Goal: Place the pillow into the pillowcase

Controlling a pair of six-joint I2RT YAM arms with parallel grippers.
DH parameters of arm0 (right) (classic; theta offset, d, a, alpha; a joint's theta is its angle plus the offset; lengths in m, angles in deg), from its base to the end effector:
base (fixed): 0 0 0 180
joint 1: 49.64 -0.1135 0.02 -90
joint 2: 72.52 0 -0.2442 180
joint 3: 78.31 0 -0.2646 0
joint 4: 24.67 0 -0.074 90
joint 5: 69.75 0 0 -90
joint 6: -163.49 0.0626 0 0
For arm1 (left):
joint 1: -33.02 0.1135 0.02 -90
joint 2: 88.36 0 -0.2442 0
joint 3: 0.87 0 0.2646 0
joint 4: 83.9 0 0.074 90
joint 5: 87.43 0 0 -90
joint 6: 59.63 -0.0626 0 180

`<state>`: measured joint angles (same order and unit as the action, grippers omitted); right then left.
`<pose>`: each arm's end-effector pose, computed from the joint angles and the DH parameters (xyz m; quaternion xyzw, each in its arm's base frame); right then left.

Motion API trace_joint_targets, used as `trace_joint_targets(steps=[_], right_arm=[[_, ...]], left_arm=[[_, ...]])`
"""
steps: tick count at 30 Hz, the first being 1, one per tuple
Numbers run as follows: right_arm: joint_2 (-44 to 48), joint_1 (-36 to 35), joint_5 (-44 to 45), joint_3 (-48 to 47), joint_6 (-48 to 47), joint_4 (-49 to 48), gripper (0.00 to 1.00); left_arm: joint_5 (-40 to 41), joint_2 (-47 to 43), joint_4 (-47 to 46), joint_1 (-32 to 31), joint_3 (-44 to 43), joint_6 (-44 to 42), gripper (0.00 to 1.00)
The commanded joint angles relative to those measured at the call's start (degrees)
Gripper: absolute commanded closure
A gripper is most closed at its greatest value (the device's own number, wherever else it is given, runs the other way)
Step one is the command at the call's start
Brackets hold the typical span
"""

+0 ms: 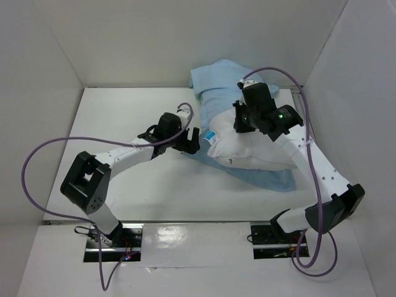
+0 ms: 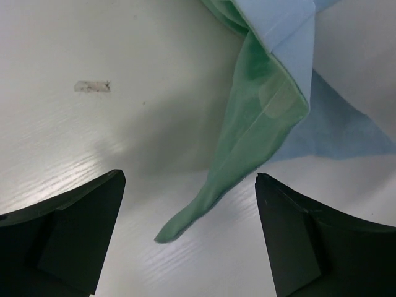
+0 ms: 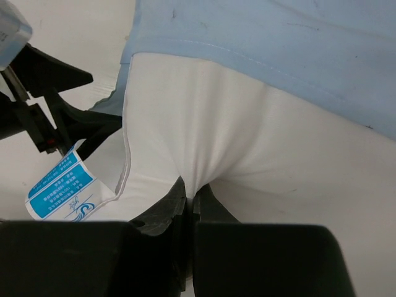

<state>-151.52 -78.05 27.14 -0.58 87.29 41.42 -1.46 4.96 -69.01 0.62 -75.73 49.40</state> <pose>0.2818 0.1439 0.3652 -0.0925 0.9104 0.0925 0.3925 0.3346 -0.2176 0.1985 0.1190 0.8718 -0.2336 0.4138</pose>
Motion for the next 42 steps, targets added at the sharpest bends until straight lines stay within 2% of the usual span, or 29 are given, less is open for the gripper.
trace_joint_targets(steps=[1, 5, 7, 8, 9, 10, 13, 16, 17, 21, 23, 24, 25, 28, 30, 31, 32, 34, 35, 36, 39, 42], right_arm=[[0.8, 0.8, -1.9, -4.4, -1.5, -2.6, 1.00], [-0.3, 0.8, -3.0, -5.0, -1.5, -2.6, 1.00], [-0.9, 0.8, -3.0, -5.0, -1.5, -2.1, 1.00], [-0.9, 0.8, -3.0, -5.0, -1.5, -2.1, 1.00], [-0.9, 0.8, -3.0, -5.0, -1.5, -2.1, 1.00], [-0.9, 0.8, -3.0, -5.0, -1.0, -2.1, 1.00], [-0.9, 0.8, -3.0, -3.9, -0.4, -2.7, 1.00], [-0.9, 0.8, -3.0, -2.8, 0.2, -3.9, 1.00], [-0.9, 0.8, -3.0, -2.8, 0.2, -5.2, 1.00], [-4.2, 0.8, -0.1, -5.5, 0.7, -7.7, 1.00], [-9.7, 1.5, 2.8, -16.3, -1.2, -6.9, 1.00], [-11.9, 2.1, 2.8, -21.2, -1.9, -5.8, 1.00], [-13.9, 2.1, 2.8, -31.4, -2.5, -5.0, 1.00], [-20.3, 0.5, 1.6, -44.0, -3.8, -2.4, 1.00], [-20.3, -4.1, 2.2, -38.8, -3.2, -3.9, 1.00], [-17.1, -5.9, 2.9, -33.0, -2.6, -9.3, 1.00], [-15.5, -8.4, 2.9, -20.2, -0.5, -11.8, 1.00], [-12.7, -9.0, 1.6, -9.5, 2.4, -17.8, 1.00], [-12.1, -9.6, 1.6, -1.1, 3.7, -19.6, 1.00], [-11.5, -9.7, 1.6, 2.2, 5.4, -20.9, 1.00], [-10.3, -9.7, 2.2, 7.1, 6.6, -23.2, 1.00], [-11.6, -9.1, 3.5, 0.2, 4.9, -22.4, 1.00]], left_arm=[[-8.1, 2.4, -5.4, 0.1, -1.7, -4.3, 0.00], [-13.8, 7.7, -7.5, 0.1, -3.7, -2.2, 0.00], [-18.3, 9.4, -8.3, 0.8, -4.9, -0.3, 0.11], [-21.2, 9.4, -9.2, 2.2, -5.0, 0.6, 0.24], [-24.0, 9.4, -9.9, 2.9, -5.0, 1.8, 0.51], [-28.5, 9.4, -9.9, 3.5, -5.0, 4.3, 1.00], [-35.7, 5.2, -11.8, 5.2, -3.3, 7.9, 1.00], [-35.7, -1.7, -13.4, 5.2, 3.0, 10.8, 1.00], [-34.9, -7.0, -14.5, 5.2, 6.4, 11.8, 1.00], [-35.6, -17.1, -16.5, 5.2, 9.6, 17.2, 1.00], [-37.6, -18.8, -16.5, 4.6, 6.9, 18.8, 1.00], [-38.7, -18.8, -14.3, 4.6, 1.9, 18.8, 1.00], [-40.7, -19.4, -13.5, 4.6, -1.0, 19.4, 1.00], [-44.2, -21.7, -13.5, 3.8, -9.4, 21.7, 1.00], [-44.7, -24.3, -13.5, 2.3, -10.1, 24.1, 1.00], [-44.7, -26.1, -14.8, 1.6, -8.2, 25.3, 1.00], [-44.7, -30.2, -17.1, 0.9, -6.5, 28.0, 1.00], [-43.6, -34.2, -19.4, -1.0, -0.7, 31.1, 1.00], [-42.9, -36.1, -20.2, -1.5, 0.9, 32.5, 1.00], [-42.9, -39.4, -20.2, -1.5, 2.1, 34.1, 1.00], [-40.5, -42.8, -17.6, -2.9, 3.7, 34.1, 1.00], [-40.0, -43.5, -15.3, -4.9, 1.6, 32.4, 1.00]])
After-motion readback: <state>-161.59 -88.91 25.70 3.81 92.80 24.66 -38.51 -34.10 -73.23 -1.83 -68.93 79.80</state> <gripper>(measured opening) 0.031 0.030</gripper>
